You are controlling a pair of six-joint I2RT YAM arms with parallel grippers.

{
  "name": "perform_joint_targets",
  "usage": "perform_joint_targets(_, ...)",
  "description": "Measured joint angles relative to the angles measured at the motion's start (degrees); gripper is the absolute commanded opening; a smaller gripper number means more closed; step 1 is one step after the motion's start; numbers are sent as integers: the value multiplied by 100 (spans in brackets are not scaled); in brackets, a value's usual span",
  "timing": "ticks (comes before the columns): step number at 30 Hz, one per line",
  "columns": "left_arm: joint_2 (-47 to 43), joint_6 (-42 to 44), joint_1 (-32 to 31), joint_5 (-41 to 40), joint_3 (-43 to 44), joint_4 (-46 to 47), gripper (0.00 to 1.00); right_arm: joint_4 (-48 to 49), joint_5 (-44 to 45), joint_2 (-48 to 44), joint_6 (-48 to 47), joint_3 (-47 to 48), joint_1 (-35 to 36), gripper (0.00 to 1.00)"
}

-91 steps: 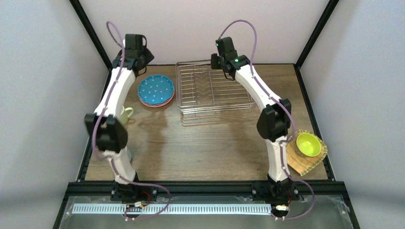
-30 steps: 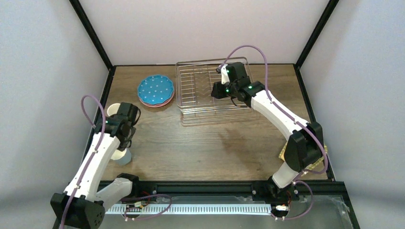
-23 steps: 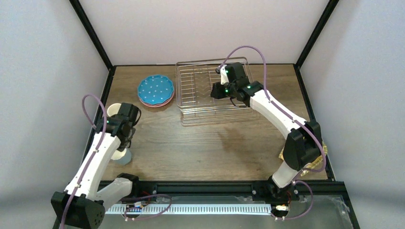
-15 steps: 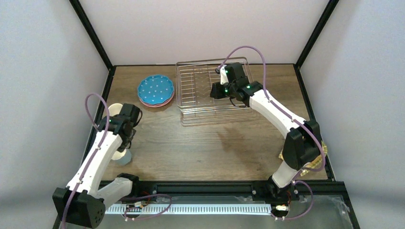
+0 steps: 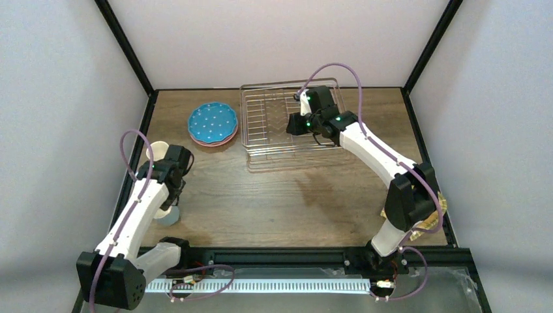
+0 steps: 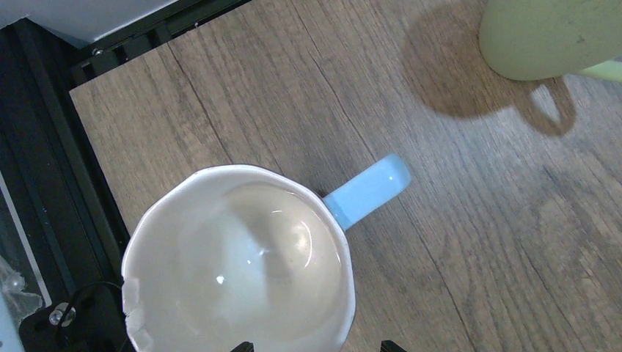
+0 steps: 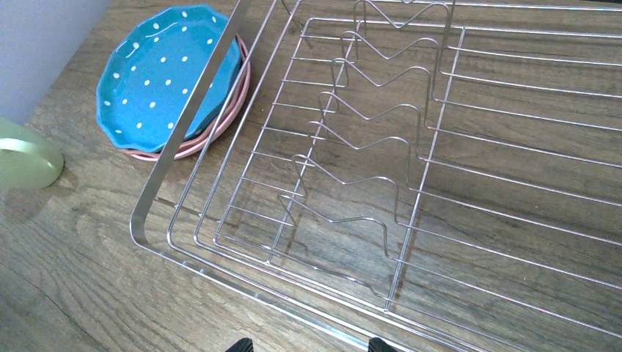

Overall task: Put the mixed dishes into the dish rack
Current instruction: Grab the cup from the corner of the board.

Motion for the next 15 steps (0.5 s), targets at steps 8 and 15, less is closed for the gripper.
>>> perform_joint_targets(8,61,138,109,2,-197,356,100,0,0,4,-2,0,0,90)
perform_joint_targets(15,243,282,188,42,-494,774,100,2,2,33,-4,0,0,90)
